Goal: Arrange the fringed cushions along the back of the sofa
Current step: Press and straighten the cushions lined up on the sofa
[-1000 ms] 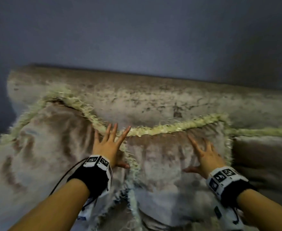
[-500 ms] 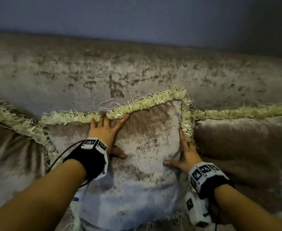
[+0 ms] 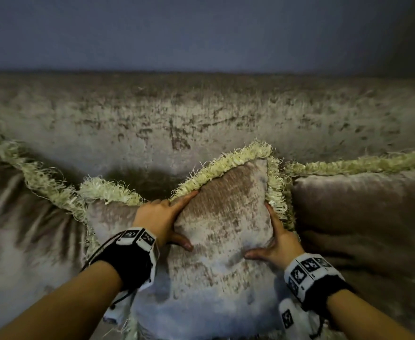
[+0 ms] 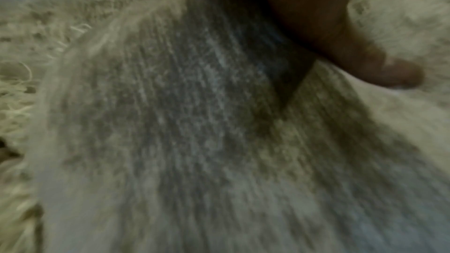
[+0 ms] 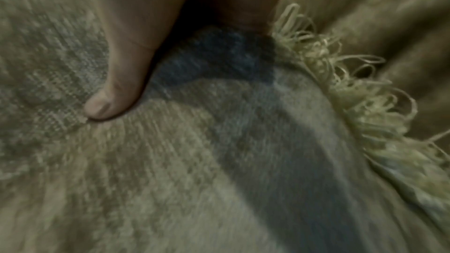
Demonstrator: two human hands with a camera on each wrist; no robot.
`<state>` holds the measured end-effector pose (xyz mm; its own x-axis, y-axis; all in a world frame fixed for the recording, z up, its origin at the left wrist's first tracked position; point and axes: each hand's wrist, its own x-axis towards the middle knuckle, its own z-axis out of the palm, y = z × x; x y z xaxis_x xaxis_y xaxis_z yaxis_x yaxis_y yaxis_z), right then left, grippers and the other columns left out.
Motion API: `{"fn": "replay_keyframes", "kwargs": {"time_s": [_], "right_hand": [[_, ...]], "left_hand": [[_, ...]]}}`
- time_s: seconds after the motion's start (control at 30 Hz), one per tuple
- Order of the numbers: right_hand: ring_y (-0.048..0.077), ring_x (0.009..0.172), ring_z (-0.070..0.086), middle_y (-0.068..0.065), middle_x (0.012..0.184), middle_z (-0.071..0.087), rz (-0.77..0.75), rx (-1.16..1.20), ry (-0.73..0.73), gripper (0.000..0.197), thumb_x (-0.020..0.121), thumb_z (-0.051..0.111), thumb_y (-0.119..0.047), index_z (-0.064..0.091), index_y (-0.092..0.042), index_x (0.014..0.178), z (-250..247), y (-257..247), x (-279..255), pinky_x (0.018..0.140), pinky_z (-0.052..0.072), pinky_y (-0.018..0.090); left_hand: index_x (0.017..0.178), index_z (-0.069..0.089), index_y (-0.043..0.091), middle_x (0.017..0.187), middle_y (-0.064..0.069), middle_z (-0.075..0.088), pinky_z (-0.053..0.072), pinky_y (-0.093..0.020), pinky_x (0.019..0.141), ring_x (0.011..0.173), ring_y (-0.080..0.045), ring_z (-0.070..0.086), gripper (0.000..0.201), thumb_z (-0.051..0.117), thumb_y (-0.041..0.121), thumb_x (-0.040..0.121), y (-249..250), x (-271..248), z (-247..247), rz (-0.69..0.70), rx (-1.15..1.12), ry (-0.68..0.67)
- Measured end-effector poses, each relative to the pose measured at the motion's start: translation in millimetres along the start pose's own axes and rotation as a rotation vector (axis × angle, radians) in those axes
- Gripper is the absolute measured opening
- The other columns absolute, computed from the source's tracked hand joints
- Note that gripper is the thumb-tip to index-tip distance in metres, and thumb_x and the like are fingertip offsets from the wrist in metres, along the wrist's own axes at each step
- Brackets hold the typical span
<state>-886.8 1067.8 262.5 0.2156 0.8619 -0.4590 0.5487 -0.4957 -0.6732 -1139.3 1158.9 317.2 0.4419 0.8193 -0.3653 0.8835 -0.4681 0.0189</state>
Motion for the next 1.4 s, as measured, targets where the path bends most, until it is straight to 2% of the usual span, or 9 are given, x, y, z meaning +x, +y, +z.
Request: {"fn": "replay_keyframes", "kwargs": {"time_s": [0.17, 0.3, 0.5, 0.63, 0.8, 0.9, 1.03, 1.27, 1.4], "right_hand": [[0.027, 0.127, 0.048, 0.004, 0.139, 0.051, -0.038, -0.178, -0.042, 0.129, 0.048, 0.091, -0.034, 0.007, -0.04, 0.146, -52, -49, -19, 0.106, 0.038, 0.031], [0.027, 0.129, 0.046, 0.0, 0.145, 0.045, -0.11, -0.418, -0.038, 0.134, 0.041, 0.088, -0.046, 0.005, -0.041, 0.146, -103, -102, -19, 0.105, 0.04, 0.034], [0.024, 0.137, 0.035, 0.002, 0.152, 0.032, -0.31, -0.508, 0.037, 0.128, 0.051, 0.091, -0.031, 0.006, -0.04, 0.146, -111, -158, -10, 0.107, 0.029, 0.024], [0.04, 0.138, 0.024, 0.014, 0.152, 0.011, -0.23, -0.634, 0.026, 0.127, 0.055, 0.085, -0.047, -0.012, -0.057, 0.136, -63, -150, 8, 0.109, 0.035, 0.049], [0.031, 0.146, 0.007, 0.005, 0.157, -0.011, -0.35, -0.721, 0.029, 0.127, 0.059, 0.08, -0.052, -0.029, -0.06, 0.124, 6, -101, -8, 0.111, 0.031, 0.054], [0.027, 0.146, -0.011, 0.002, 0.153, -0.033, -0.28, -0.8, -0.001, 0.124, 0.067, 0.077, -0.047, -0.029, -0.055, 0.131, 26, -85, -10, 0.115, 0.017, 0.058], [0.028, 0.142, -0.025, 0.006, 0.149, -0.039, -0.219, -0.883, -0.029, 0.12, 0.072, 0.073, -0.046, -0.035, -0.051, 0.126, 37, -83, 11, 0.112, 0.012, 0.066], [0.028, 0.144, -0.021, 0.005, 0.154, -0.03, -0.129, -0.909, -0.114, 0.109, 0.08, 0.069, -0.037, -0.022, -0.053, 0.137, 38, -88, 22, 0.111, 0.012, 0.067], [0.028, 0.146, 0.012, 0.001, 0.16, -0.006, -0.246, -0.777, -0.013, 0.087, 0.088, 0.062, -0.018, 0.002, -0.048, 0.145, 13, -88, -10, 0.107, 0.039, 0.043]], "left_hand": [[0.145, 0.005, 0.047, 0.119, -0.01, 0.064, 0.049, -0.035, 0.082, 0.112, -0.031, 0.06, 0.113, 0.068, 0.073, 0.054, 2, -20, -44, -0.033, -0.131, 0.058], [0.143, 0.008, 0.051, 0.123, -0.006, 0.065, 0.051, -0.036, 0.084, 0.113, -0.03, 0.061, 0.11, 0.067, 0.075, 0.053, 5, -33, -73, -0.076, -0.275, 0.164], [0.142, 0.006, 0.051, 0.123, -0.005, 0.066, 0.054, -0.037, 0.083, 0.107, -0.03, 0.064, 0.109, 0.064, 0.078, 0.054, -34, -45, -81, -0.182, -0.33, 0.215], [0.147, -0.01, 0.037, 0.119, -0.014, 0.062, 0.053, -0.037, 0.078, 0.1, -0.032, 0.065, 0.108, 0.057, 0.071, 0.069, -72, -52, -64, -0.328, -0.1, 0.177], [0.132, -0.033, 0.05, 0.158, -0.013, 0.013, 0.03, -0.051, 0.11, 0.141, -0.032, 0.028, 0.126, 0.066, 0.072, 0.058, -75, -52, -22, -0.225, -0.106, 0.236], [0.118, -0.044, 0.053, 0.157, -0.008, -0.025, 0.011, -0.059, 0.116, 0.148, -0.028, -0.008, 0.127, 0.065, 0.075, 0.056, -57, -41, 7, -0.165, -0.087, 0.089], [0.119, -0.041, 0.054, 0.151, -0.008, -0.038, 0.013, -0.064, 0.115, 0.146, -0.028, -0.017, 0.121, 0.068, 0.066, 0.066, -41, -24, 36, -0.184, -0.194, -0.027], [0.136, -0.03, 0.048, 0.155, -0.012, -0.028, 0.011, -0.061, 0.116, 0.148, -0.03, -0.009, 0.115, 0.062, 0.068, 0.07, -35, -13, 20, -0.208, -0.124, -0.164], [0.144, -0.012, 0.044, 0.16, -0.011, 0.004, -0.006, -0.059, 0.117, 0.146, -0.027, 0.019, 0.09, 0.049, 0.065, 0.081, -29, -38, -1, -0.213, 0.039, 0.074]]}}
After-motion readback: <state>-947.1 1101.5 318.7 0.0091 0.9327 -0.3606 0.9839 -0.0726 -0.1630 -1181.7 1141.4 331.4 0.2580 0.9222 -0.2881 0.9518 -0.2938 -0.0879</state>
